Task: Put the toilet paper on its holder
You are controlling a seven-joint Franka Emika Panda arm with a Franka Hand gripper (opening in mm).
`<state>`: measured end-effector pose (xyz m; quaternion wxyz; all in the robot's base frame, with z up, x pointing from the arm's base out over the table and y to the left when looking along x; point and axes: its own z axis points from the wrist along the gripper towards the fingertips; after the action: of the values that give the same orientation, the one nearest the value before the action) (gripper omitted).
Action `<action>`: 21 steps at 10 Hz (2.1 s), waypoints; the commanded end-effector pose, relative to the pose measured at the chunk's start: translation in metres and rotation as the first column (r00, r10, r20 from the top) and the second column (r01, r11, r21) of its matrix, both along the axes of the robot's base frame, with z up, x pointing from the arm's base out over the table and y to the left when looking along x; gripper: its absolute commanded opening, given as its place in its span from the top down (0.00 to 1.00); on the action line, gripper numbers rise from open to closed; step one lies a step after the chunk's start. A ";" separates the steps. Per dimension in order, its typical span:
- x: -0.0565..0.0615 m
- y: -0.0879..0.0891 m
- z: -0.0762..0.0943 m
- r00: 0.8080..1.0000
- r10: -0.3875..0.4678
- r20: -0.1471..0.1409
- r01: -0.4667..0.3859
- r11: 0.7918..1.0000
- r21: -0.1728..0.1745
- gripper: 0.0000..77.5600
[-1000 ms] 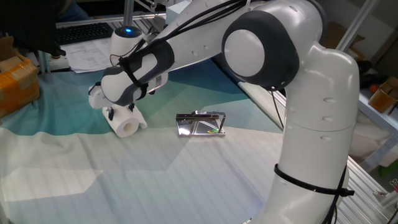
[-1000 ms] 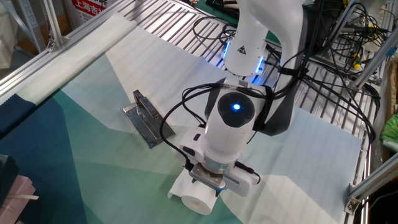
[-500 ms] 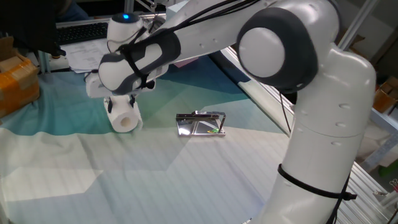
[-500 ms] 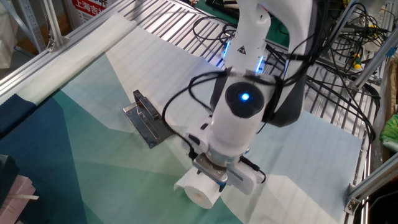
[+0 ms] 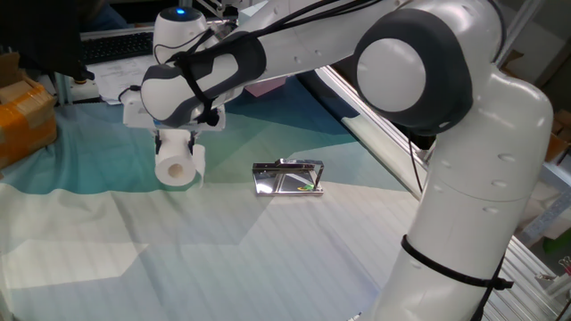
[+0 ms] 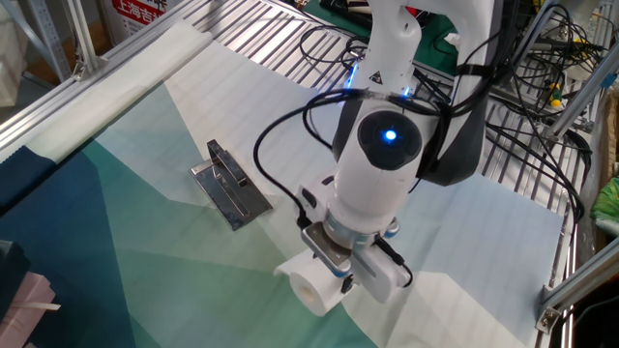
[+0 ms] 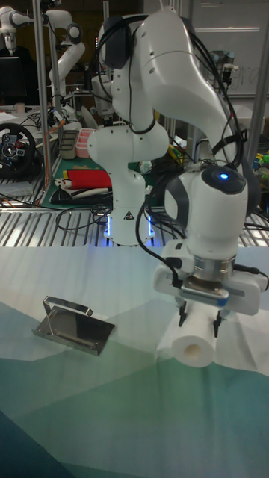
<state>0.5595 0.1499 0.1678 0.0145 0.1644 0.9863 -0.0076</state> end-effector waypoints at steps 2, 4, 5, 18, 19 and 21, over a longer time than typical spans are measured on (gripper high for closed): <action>-0.012 -0.003 0.016 0.940 -0.340 -0.002 0.340 0.940 0.006 0.98; -0.020 -0.006 0.013 0.887 -0.462 -0.008 0.462 0.887 0.010 0.98; -0.024 -0.007 0.012 0.864 -0.503 -0.007 0.503 0.864 0.013 0.98; -0.049 -0.034 -0.007 0.489 -0.872 0.005 0.871 0.489 0.036 0.98; -0.049 -0.034 -0.007 0.489 -0.872 0.005 0.871 0.489 0.036 0.98; -0.048 -0.044 -0.014 0.448 -0.894 0.017 0.893 0.448 0.042 0.98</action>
<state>0.5227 0.1342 0.1685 0.0086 0.5243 0.8515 -0.0041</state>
